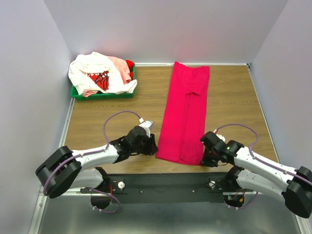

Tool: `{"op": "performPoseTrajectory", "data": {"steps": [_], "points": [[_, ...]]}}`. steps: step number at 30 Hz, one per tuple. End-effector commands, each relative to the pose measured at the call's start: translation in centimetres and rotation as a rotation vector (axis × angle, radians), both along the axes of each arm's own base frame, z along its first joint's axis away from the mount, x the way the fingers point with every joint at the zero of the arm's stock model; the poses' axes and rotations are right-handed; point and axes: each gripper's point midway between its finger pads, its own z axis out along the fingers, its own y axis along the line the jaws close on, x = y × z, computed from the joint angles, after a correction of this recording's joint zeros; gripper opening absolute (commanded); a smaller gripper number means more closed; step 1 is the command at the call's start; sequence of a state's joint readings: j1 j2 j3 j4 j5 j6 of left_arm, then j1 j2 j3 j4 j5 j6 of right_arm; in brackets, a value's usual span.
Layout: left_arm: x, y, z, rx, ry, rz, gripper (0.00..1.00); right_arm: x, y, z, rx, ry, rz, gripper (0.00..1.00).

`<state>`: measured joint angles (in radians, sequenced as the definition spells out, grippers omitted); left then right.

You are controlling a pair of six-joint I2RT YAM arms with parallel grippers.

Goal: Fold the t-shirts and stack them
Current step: Fold the tshirt

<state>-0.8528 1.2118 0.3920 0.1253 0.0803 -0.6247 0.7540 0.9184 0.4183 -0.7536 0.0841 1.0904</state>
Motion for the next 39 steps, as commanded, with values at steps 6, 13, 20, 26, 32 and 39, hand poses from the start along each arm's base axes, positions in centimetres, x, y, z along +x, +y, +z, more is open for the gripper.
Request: {"op": "performPoseTrajectory", "data": {"steps": [6,13,20,26,32,39], "points": [[-1.4,0.1,-0.2,-0.029,0.033,-0.035,0.47,0.0,-0.5,-1.1,-0.025,-0.01,-0.005,0.1],[-2.0,0.0,-0.4,-0.039,0.057,-0.055,0.48,-0.1,-0.6,-1.2,-0.024,-0.01,-0.006,0.09],[-2.7,-0.2,-0.7,-0.044,0.081,-0.081,0.48,-0.1,-0.6,-1.1,-0.02,-0.014,-0.008,0.08],[-3.1,-0.4,-0.7,-0.054,0.091,-0.092,0.47,-0.1,-0.6,-1.2,-0.021,-0.013,-0.008,0.08],[-3.9,-0.9,-0.8,-0.063,0.111,-0.115,0.47,-0.1,-0.6,-1.1,-0.017,-0.018,-0.006,0.08],[-4.2,-1.1,-1.5,-0.049,0.129,-0.119,0.46,-0.2,-0.6,-1.2,-0.015,-0.018,-0.007,0.08]]}}
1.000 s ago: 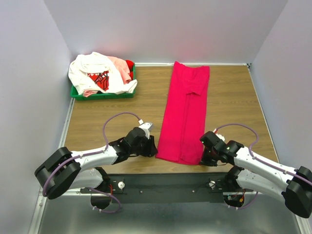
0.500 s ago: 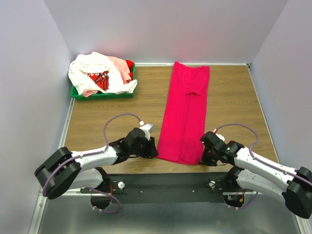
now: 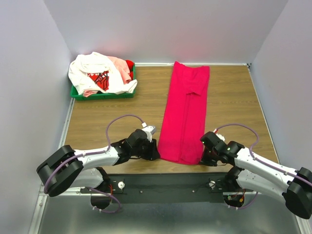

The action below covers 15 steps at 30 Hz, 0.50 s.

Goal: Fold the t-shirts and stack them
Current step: Fold the tshirt

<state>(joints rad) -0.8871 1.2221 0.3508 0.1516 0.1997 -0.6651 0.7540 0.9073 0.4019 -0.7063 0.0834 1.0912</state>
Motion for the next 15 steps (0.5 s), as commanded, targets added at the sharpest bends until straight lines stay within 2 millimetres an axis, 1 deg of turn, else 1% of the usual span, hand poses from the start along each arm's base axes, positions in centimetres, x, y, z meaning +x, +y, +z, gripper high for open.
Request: {"op": "performPoseTrajectory", "data": {"steps": [1,3,6,8,9,10,12,15], "points": [[-0.82,-0.23,-0.64,-0.002,0.029,-0.021,0.46,-0.66,-1.08,-1.07,-0.043,0.011,-0.007,0.08],[-0.81,-0.18,-0.88,0.005,0.033,-0.015,0.45,-0.61,-1.07,-1.03,-0.042,0.008,-0.008,0.07],[-0.67,-0.12,-1.09,0.01,0.031,-0.004,0.39,-0.65,-1.1,-1.08,-0.042,0.01,-0.009,0.07],[-0.64,-0.28,-1.03,0.004,0.03,-0.005,0.25,-0.55,-1.04,-0.97,-0.04,0.005,-0.01,0.05],[-0.64,-0.3,-1.11,0.004,0.032,-0.004,0.2,-0.53,-1.07,-0.97,-0.042,0.004,-0.009,0.04],[-0.58,-0.34,-1.12,0.003,0.032,-0.002,0.12,-0.47,-1.01,-0.9,-0.04,0.003,-0.01,0.04],[-0.57,-0.32,-1.22,0.006,0.034,0.001,0.08,-0.47,-0.97,-0.83,-0.038,0.003,-0.01,0.01],[-0.47,-0.39,-1.11,-0.001,0.03,0.006,0.0,-0.29,-0.88,-0.46,-0.034,-0.006,-0.01,0.0]]}}
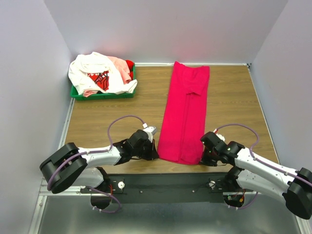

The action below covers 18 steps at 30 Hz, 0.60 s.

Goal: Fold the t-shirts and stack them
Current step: Fold the tshirt

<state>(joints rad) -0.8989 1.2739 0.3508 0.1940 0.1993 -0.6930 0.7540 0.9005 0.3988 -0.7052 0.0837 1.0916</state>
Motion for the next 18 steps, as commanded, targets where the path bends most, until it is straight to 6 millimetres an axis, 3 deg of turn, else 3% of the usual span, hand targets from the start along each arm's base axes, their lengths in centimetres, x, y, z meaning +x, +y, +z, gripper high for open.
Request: {"op": "performPoseTrajectory", "data": {"steps": [1,9,15,18], "points": [[-0.3,0.0,-0.3,-0.008,0.006,0.002,0.0,-0.2,-0.9,-0.4,-0.036,-0.005,-0.01,0.0],[1.1,-0.8,3.3,-0.104,-0.065,0.059,0.0,0.9,-1.1,2.6,-0.036,-0.072,-0.037,0.0],[2.9,-3.0,6.3,-0.193,-0.131,0.068,0.0,3.5,-0.8,6.1,-0.027,-0.197,-0.071,0.0],[3.6,-3.9,6.7,-0.212,-0.146,0.067,0.0,4.5,-1.1,6.5,-0.067,-0.231,-0.081,0.0]]}}
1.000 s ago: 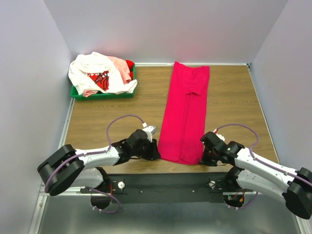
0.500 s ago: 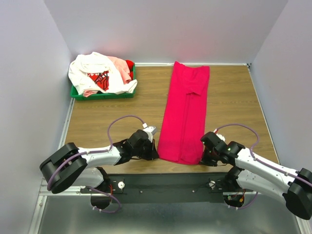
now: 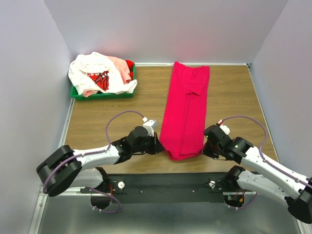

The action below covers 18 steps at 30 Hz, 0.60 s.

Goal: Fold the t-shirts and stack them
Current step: Fold the tshirt

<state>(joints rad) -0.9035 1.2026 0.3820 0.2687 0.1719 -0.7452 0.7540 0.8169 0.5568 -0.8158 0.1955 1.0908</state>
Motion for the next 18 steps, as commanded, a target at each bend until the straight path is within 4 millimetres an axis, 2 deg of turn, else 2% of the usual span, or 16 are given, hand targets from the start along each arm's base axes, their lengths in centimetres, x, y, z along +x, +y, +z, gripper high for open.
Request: {"op": "performPoseTrajectory", "data": {"steps": [1,3,5,9,13,18], "points": [[2.2,-2.1,2.1,-0.067,-0.072,0.025,0.0,2.3,-1.4,1.3,-0.094,-0.098,-0.067,0.0],[2.7,-2.5,1.9,-0.06,-0.075,0.032,0.0,3.5,-1.3,1.5,-0.119,-0.128,-0.077,0.01],[3.6,-3.1,2.7,-0.079,-0.108,0.042,0.0,4.7,-1.5,1.9,-0.15,-0.177,-0.091,0.0],[5.1,-3.9,3.0,-0.071,-0.148,0.059,0.0,7.2,-0.6,2.6,-0.17,-0.247,-0.097,0.01],[7.1,-4.5,3.8,-0.074,-0.194,0.082,0.0,9.0,-0.6,2.2,-0.255,-0.27,-0.106,0.0],[9.2,-4.7,3.3,-0.046,-0.225,0.089,0.0,11.2,-0.6,2.7,-0.332,-0.319,-0.12,0.0]]}}
